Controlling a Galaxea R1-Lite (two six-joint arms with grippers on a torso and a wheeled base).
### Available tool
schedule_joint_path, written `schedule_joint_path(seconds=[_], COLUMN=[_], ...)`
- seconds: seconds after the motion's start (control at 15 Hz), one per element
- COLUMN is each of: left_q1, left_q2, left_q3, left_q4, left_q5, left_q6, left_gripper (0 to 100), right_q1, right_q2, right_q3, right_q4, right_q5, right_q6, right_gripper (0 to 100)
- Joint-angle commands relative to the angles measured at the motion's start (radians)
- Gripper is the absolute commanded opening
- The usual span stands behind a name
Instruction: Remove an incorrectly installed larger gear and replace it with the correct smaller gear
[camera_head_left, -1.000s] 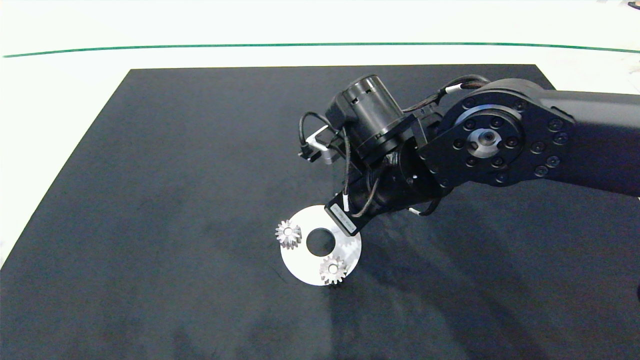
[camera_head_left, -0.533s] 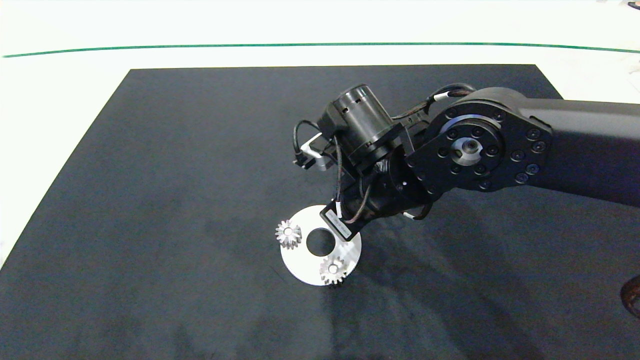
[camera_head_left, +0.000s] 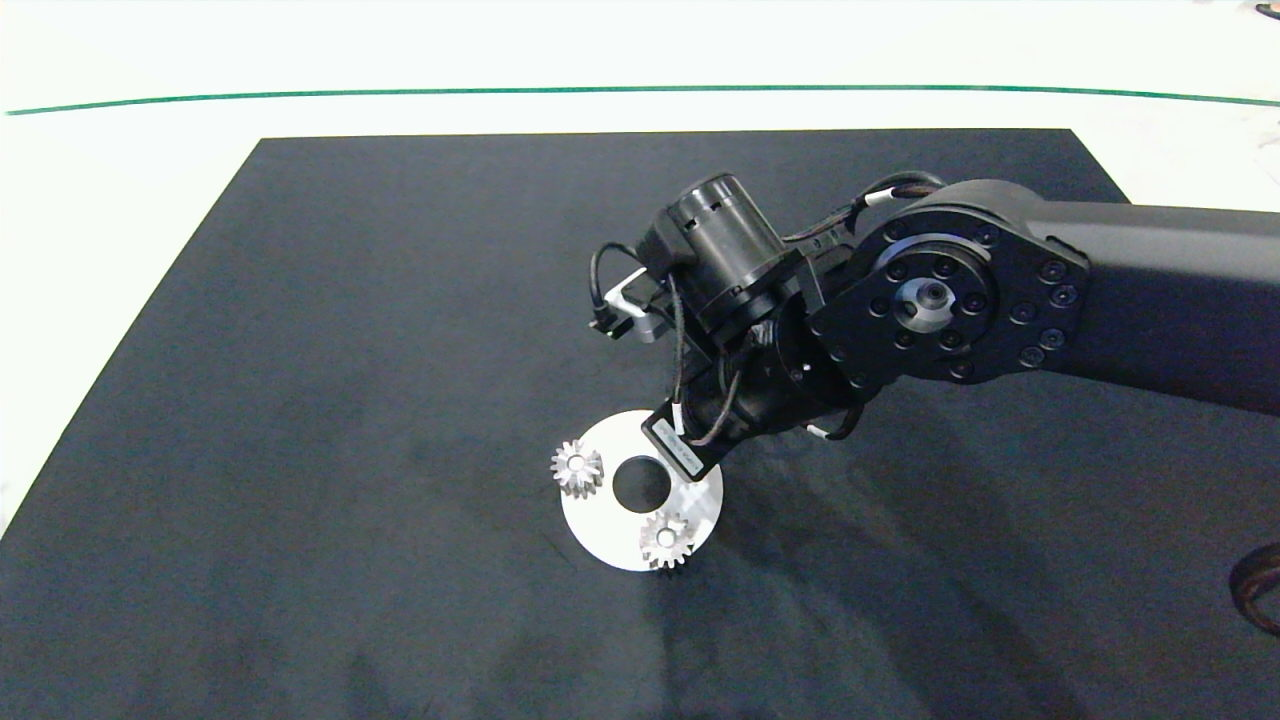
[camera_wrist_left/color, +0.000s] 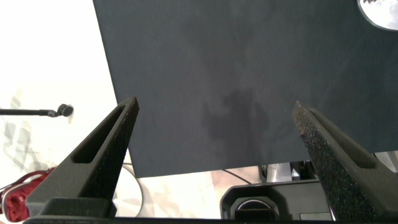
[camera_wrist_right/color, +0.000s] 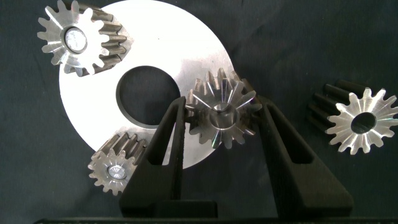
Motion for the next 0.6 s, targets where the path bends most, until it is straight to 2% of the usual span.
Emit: schedule_joint_path(seconds=[0.07, 0.2, 0.27, 0.6], left_q1=[0.000, 0.000, 0.000, 0.000], left_q2=[0.000, -0.002, -0.002, -0.002], left_q3=[0.001, -0.001, -0.001, -0.001], left_q4=[0.006, 0.004, 0.004, 0.000], left_q5=[0.001, 0.001, 0.001, 0.001], left_q6=[0.002, 0.002, 0.002, 0.002], left_gripper=[100, 100, 100, 100], right_q1=[0.000, 0.000, 0.000, 0.000], right_q2=[0.003, 0.003, 0.003, -0.003], right_q3=[0.003, 0.004, 0.004, 0.004], right_q4=[0.005, 0.005, 0.005, 0.005], right_q5=[-0.002, -0.002, -0.002, -0.002], right_q6=[-0.002, 0.000, 0.000, 0.010], right_gripper=[28, 28, 100, 100])
